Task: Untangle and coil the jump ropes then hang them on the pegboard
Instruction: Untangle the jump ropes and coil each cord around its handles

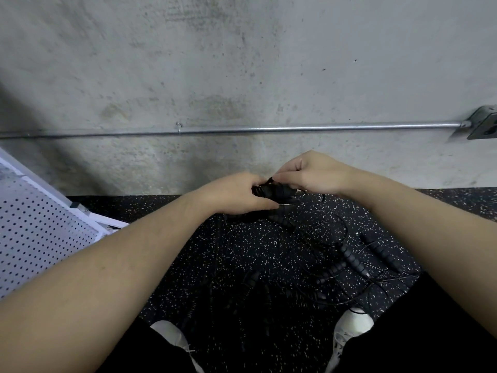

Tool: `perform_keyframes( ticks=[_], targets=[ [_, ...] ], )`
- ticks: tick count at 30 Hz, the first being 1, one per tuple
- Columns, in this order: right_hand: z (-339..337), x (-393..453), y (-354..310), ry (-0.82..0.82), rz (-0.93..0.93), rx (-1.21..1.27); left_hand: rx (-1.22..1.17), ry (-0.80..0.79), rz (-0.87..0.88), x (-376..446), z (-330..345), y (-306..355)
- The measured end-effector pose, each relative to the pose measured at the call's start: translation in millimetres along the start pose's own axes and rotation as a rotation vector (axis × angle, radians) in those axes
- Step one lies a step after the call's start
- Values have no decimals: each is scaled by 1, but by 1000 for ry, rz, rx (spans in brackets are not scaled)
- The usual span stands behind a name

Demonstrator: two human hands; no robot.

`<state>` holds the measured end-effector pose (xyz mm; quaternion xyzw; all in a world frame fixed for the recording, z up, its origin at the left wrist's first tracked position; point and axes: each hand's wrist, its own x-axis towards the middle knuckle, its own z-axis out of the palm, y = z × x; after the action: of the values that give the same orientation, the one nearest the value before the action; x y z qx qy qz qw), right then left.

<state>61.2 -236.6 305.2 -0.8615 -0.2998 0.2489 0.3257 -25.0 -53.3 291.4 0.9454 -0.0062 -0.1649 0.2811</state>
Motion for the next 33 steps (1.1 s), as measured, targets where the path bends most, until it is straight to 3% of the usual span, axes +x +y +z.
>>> perform_keyframes(
  ticks=[6, 10, 17, 21, 28, 33],
  targets=[
    [8, 3, -4, 67, 6, 111, -17, 169, -134, 5, 8, -5],
    [11, 5, -9, 85, 46, -27, -77, 209, -203, 8, 10, -6],
    [12, 5, -13, 70, -9, 35, -851, 224, -334, 14, 9, -3],
    [6, 2, -12, 33, 20, 31, -1084, 186, -336, 15, 3, -4],
    [-1, -2, -5, -61, 11, 179, -1158, 36, -225, 5, -5, -1],
    [1, -2, -3, -76, -3, 213, -1149, 107, -280, 5, -5, 3]
  ],
)
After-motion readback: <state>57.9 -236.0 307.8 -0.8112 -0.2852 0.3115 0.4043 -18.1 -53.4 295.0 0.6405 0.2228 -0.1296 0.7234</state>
